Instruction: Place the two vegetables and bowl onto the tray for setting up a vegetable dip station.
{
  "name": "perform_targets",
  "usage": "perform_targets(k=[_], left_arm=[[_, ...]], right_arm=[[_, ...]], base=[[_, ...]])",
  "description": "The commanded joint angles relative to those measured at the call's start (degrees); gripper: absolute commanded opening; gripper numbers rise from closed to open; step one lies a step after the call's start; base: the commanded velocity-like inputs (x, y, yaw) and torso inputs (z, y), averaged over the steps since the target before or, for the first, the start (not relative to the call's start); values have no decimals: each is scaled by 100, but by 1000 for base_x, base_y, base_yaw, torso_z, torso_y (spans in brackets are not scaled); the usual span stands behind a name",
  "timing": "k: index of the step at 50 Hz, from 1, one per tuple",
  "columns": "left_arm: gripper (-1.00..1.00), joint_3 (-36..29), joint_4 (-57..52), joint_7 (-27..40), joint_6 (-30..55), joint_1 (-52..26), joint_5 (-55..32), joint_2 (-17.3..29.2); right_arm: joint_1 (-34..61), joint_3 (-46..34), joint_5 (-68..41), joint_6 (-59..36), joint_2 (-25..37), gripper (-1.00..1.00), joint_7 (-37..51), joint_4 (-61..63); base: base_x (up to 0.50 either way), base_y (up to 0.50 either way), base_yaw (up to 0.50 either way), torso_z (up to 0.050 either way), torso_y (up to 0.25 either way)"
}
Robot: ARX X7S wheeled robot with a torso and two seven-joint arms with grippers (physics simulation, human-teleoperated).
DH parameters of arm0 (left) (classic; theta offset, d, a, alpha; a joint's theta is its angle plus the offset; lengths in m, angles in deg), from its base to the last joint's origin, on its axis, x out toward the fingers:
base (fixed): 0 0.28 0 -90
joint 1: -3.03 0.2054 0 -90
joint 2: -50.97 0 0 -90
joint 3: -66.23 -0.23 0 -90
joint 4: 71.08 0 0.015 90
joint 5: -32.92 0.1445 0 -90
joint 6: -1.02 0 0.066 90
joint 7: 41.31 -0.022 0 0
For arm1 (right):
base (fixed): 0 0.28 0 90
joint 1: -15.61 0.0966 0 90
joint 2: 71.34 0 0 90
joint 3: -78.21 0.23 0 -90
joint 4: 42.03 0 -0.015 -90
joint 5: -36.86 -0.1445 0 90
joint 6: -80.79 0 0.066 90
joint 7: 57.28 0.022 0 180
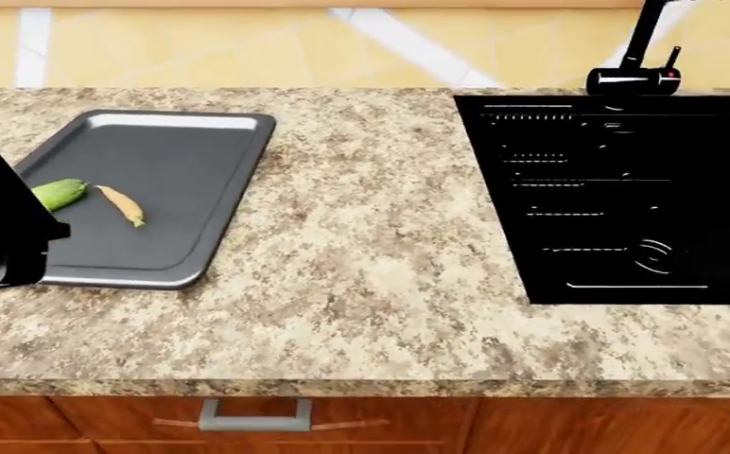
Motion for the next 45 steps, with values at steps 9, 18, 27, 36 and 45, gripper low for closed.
perform_targets(k=[9,18,27,36,45], left_arm=[[100,-29,25,-20,10,2,2,-3],[100,-24,11,7,-19,10,16,24],[100,-27,34,6,-93,61,50,47],[100,-34,0,12,-46,14,26,31],[100,-46,28,-15,-19,-26,11,-1]], right_arm=[[-69,44,4,-2,2,100,-23,-50],[-15,-7,-63,-67,-40,100,-189,-60],[-141,53,-19,54,-5,100,-162,-83],[-186,91,-11,68,22,100,-148,-65],[-200,130,-41,71,37,100,-151,-69]], base=[[-236,-501,0,0,0],[-37,-500,0,0,0],[1,-500,0,0,0],[1,-500,0,0,0],[1,-500,0,0,0]])
